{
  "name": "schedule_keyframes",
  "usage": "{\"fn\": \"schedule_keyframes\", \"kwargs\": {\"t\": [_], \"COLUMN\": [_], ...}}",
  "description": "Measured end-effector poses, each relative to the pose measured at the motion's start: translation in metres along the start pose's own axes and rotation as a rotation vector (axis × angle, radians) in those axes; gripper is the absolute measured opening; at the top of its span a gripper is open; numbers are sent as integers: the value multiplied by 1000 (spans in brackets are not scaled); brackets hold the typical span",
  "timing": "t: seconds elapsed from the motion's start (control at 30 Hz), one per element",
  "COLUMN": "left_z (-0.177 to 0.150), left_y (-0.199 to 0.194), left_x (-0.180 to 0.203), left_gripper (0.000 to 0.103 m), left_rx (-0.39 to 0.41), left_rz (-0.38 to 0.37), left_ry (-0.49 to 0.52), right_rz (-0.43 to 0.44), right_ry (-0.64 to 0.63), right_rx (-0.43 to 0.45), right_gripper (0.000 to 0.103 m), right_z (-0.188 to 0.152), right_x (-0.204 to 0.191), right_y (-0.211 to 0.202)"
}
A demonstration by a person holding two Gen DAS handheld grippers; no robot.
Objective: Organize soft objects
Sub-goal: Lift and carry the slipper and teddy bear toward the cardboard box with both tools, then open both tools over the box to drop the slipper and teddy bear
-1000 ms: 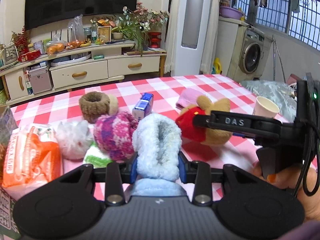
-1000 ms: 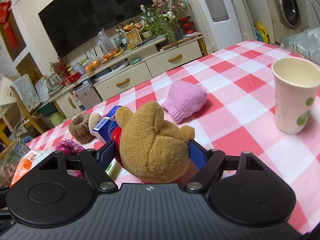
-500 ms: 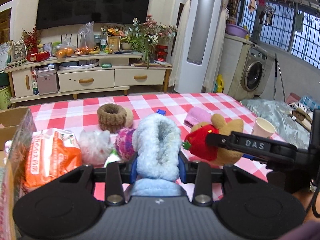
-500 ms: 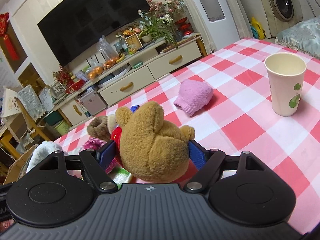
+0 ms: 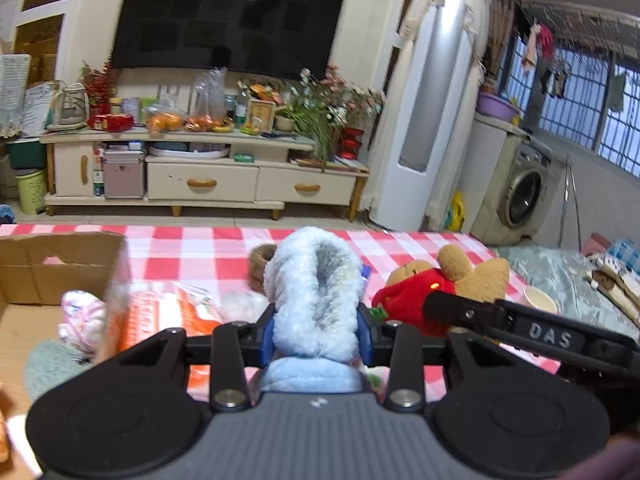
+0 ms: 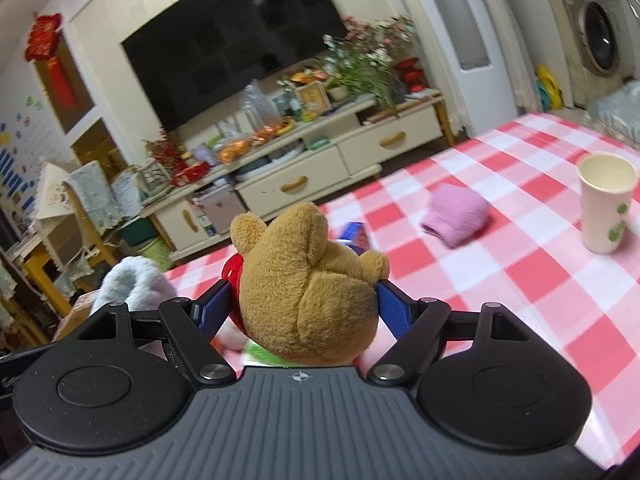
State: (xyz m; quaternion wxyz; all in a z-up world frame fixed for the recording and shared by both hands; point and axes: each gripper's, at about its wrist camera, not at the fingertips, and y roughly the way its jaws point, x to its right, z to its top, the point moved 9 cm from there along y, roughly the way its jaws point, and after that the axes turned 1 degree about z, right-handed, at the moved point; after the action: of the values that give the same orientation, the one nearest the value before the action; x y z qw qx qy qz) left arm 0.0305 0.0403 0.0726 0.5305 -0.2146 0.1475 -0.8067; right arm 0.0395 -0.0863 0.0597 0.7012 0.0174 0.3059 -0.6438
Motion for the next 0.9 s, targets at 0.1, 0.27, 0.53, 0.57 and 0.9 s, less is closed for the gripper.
{"fn": "schedule_keyframes", "kwargs": {"t": [0.1, 0.27, 0.53, 0.57, 0.9], "left_z": [7, 16, 28, 29, 34], "left_y": [-8, -20, -38, -40, -53], "left_x": [-17, -53, -121, -131, -207], "left_gripper": [38, 38, 38, 38, 38], "left_rx": [24, 58, 112, 118, 147], "left_rz": [25, 85, 220, 239, 404], "left_ry": [-24, -79, -191, -203, -289], "right_rz": [39, 112, 237, 250, 347], "right_ry": [-31, -93, -202, -214, -316], "right_rx": [2, -6, -48, -56, -150], "right_gripper": [98, 98, 98, 98, 98], "right_z": [1, 0, -9, -11, -40], "right_x": [-17, -45, -103, -108, -150], "right_y": [2, 9, 24, 27, 48]}}
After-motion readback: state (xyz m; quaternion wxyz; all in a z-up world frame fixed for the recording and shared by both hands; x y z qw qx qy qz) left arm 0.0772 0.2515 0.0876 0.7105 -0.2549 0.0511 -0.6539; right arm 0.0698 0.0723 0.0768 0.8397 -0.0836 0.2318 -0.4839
